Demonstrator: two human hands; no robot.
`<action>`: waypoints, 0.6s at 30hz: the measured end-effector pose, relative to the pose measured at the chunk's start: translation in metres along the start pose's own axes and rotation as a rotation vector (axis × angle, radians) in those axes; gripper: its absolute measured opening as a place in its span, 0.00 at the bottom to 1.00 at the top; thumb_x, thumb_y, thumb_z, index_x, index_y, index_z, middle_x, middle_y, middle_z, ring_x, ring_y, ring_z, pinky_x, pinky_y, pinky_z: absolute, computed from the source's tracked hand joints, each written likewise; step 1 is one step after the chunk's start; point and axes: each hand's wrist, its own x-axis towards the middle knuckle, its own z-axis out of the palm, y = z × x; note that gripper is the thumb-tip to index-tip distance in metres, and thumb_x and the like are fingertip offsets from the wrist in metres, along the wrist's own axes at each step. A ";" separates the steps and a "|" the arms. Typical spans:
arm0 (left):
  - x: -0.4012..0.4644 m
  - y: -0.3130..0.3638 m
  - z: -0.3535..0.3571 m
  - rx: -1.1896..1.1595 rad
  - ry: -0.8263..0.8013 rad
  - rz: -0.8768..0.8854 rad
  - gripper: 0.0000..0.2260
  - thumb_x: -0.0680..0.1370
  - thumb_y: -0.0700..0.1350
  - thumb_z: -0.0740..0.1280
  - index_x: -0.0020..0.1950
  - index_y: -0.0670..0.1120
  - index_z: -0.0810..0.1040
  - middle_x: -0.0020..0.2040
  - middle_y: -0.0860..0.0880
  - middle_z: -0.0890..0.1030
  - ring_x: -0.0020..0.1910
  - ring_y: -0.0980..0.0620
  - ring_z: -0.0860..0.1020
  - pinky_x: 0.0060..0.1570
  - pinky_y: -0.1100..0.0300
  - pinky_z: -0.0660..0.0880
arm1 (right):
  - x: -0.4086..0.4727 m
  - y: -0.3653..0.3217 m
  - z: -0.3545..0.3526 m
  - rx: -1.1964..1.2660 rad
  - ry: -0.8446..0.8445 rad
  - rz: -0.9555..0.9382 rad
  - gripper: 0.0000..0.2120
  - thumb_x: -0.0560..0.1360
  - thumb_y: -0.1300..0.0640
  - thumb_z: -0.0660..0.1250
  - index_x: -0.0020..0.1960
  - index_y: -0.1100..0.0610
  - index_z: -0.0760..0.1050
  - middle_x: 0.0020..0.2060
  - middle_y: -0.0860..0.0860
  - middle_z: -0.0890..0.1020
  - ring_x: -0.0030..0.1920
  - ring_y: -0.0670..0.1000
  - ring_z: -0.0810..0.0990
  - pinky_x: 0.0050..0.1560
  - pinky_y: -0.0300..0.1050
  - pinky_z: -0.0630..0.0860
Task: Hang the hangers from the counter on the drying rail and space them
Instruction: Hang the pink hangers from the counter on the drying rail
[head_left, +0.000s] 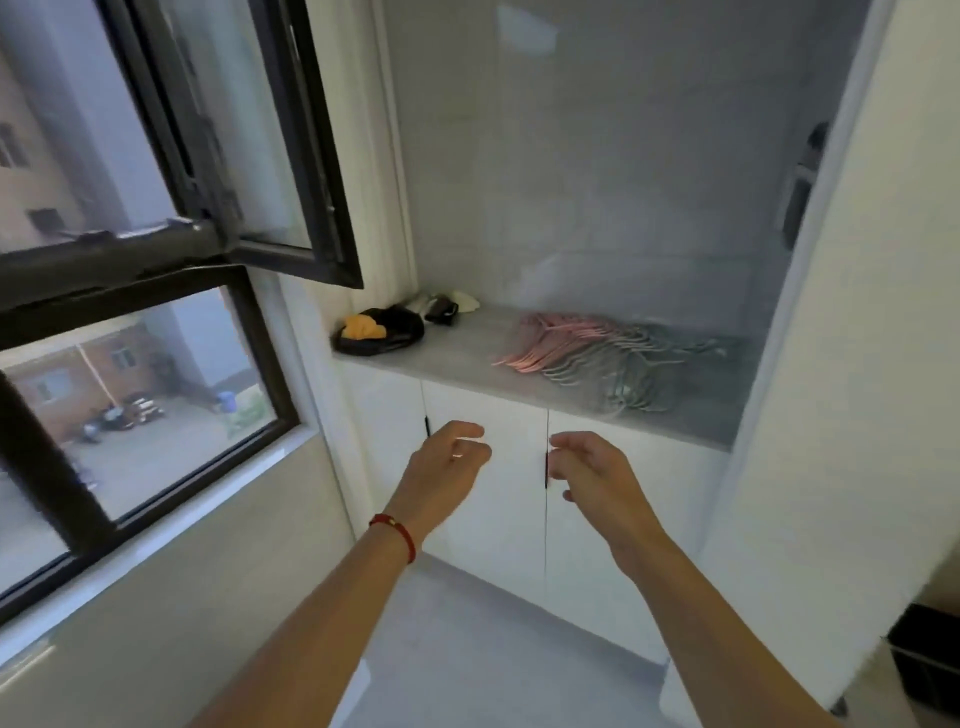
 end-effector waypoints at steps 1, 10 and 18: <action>0.029 0.000 0.006 0.025 -0.016 0.004 0.13 0.81 0.50 0.65 0.65 0.53 0.78 0.60 0.49 0.80 0.56 0.52 0.79 0.60 0.52 0.79 | 0.020 0.003 -0.001 -0.007 0.014 0.010 0.10 0.77 0.54 0.65 0.58 0.46 0.77 0.55 0.47 0.81 0.56 0.48 0.80 0.63 0.54 0.78; 0.206 -0.023 0.033 0.130 0.043 -0.075 0.09 0.80 0.44 0.67 0.59 0.49 0.81 0.52 0.51 0.82 0.45 0.55 0.79 0.38 0.66 0.74 | 0.190 0.028 0.011 0.032 0.019 0.068 0.11 0.76 0.55 0.66 0.57 0.47 0.78 0.54 0.48 0.82 0.56 0.49 0.81 0.62 0.55 0.79; 0.347 -0.043 0.060 0.337 0.026 -0.152 0.10 0.77 0.46 0.70 0.58 0.51 0.80 0.57 0.50 0.82 0.55 0.51 0.80 0.45 0.69 0.73 | 0.354 0.053 0.016 0.050 -0.059 0.123 0.11 0.76 0.57 0.66 0.58 0.49 0.78 0.51 0.49 0.83 0.53 0.50 0.82 0.59 0.54 0.80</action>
